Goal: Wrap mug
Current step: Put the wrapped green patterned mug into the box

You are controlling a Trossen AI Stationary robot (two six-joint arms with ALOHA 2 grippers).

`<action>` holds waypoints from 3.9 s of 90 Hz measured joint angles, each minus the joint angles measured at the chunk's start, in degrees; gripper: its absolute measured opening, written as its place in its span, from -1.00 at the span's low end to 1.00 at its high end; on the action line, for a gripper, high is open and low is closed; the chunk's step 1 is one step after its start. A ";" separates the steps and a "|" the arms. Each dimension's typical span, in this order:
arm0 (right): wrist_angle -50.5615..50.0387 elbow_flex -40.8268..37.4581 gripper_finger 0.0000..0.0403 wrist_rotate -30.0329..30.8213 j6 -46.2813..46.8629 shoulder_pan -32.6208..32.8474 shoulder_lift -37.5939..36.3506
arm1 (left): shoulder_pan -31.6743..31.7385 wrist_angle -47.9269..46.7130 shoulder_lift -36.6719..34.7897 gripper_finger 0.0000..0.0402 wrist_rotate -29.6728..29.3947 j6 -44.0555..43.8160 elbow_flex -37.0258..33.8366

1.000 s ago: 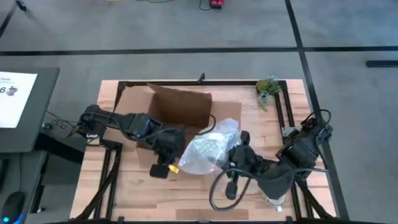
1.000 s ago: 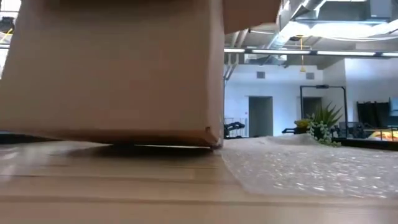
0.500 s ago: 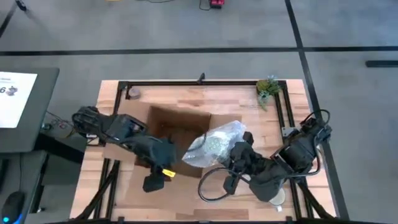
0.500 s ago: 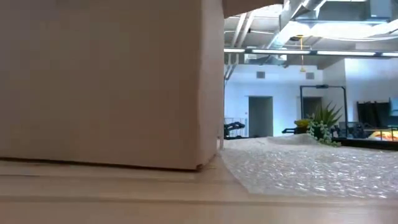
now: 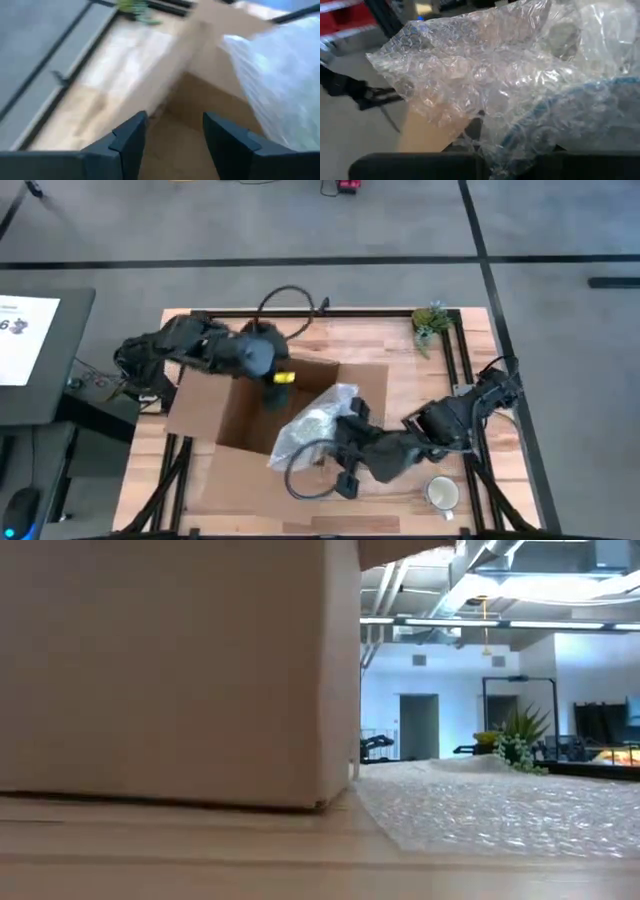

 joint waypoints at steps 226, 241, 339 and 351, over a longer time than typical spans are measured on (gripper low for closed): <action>-8.49 3.10 -0.91 -19.30 9.14 -10.72 10.77 | -10.23 -1.55 -17.70 -0.13 24.74 -26.12 -9.96; -12.46 2.91 -0.91 -23.17 9.54 -13.26 14.67 | -18.41 -1.43 -17.60 -0.13 31.60 -30.25 -14.92; -10.17 0.82 -0.91 -22.17 -22.73 -16.81 15.39 | -39.39 6.74 -17.70 -0.13 -6.19 -46.70 -43.01; -7.24 -3.64 -0.91 -22.24 -32.84 -17.16 15.50 | -39.38 7.94 -17.67 -0.13 -6.88 -45.09 -43.01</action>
